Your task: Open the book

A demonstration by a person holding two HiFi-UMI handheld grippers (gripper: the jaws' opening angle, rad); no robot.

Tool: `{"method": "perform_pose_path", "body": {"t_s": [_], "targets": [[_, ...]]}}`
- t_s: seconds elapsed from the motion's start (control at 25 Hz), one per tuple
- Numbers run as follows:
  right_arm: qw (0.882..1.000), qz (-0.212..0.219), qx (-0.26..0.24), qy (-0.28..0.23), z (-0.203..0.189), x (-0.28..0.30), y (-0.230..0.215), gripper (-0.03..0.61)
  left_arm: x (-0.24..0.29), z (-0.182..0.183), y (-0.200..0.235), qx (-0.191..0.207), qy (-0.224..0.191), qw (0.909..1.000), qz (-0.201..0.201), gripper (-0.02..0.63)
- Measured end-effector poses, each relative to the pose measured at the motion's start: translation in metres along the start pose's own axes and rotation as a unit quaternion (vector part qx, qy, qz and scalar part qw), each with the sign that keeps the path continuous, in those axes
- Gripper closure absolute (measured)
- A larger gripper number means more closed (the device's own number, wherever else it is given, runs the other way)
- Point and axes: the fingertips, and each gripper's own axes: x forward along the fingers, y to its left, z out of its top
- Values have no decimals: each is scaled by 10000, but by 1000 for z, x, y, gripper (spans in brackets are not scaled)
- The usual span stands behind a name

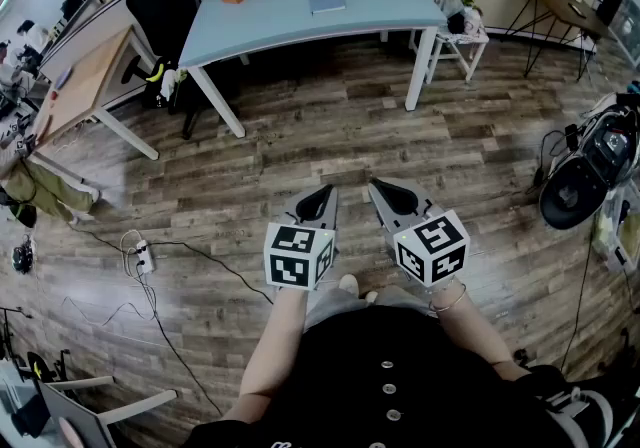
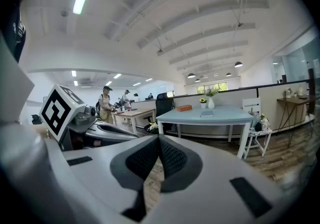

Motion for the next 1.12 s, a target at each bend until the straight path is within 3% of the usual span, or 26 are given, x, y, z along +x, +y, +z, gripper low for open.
{"method": "perform_pose_path", "body": {"t_s": [0.52, 0.76, 1.12], "targets": [[9999, 67, 9, 80, -5, 2, 1, 578, 12, -1, -7, -33, 17, 9998, -174, 601], [9999, 44, 147, -53, -4, 2, -5, 577, 10, 4, -8, -136, -267, 9988, -375, 601], [9999, 39, 115, 113, -7, 21, -8, 577, 13, 16, 19, -87, -423, 9989, -153, 598]]}}
